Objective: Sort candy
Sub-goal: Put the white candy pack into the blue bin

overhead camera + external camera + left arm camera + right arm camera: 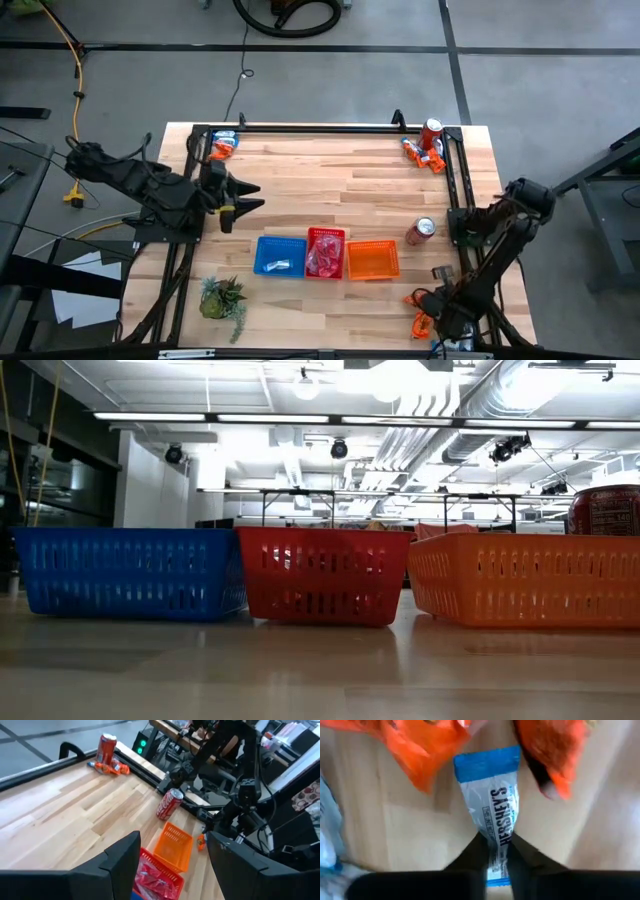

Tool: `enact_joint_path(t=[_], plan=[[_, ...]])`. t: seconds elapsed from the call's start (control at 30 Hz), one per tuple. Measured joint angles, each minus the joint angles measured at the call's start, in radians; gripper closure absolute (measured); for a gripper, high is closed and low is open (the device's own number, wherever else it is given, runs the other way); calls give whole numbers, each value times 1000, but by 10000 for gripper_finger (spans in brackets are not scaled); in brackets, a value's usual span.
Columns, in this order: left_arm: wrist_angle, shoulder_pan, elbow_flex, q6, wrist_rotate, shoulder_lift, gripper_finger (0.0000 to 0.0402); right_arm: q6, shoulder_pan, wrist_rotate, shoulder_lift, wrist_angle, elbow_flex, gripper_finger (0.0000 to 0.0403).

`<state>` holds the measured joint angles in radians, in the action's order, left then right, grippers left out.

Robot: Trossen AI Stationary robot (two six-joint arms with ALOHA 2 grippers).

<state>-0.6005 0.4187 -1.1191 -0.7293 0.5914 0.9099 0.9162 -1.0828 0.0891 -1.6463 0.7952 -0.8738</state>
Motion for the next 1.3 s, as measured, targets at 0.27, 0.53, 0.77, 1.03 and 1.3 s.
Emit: enact_joint_path(t=[0.27, 0.53, 0.77, 1.03, 1.3], plan=[[-14, 0, 0, 158, 112, -97, 183, 183, 19, -94, 208, 251, -118, 395], [-113, 0, 0, 269, 132, -167, 183, 103, 233, -337, 234, 192, -304, 399], [-149, 1, 63, 293, 72, -227, 183, -205, 494, -313, -3, -69, -455, 400], [44, 1, 170, 342, -21, -267, 183, -475, 686, -325, -345, -298, -756, 400], [114, 1, 191, 356, -35, -260, 183, -633, 777, -314, -597, -213, -1081, 398]])
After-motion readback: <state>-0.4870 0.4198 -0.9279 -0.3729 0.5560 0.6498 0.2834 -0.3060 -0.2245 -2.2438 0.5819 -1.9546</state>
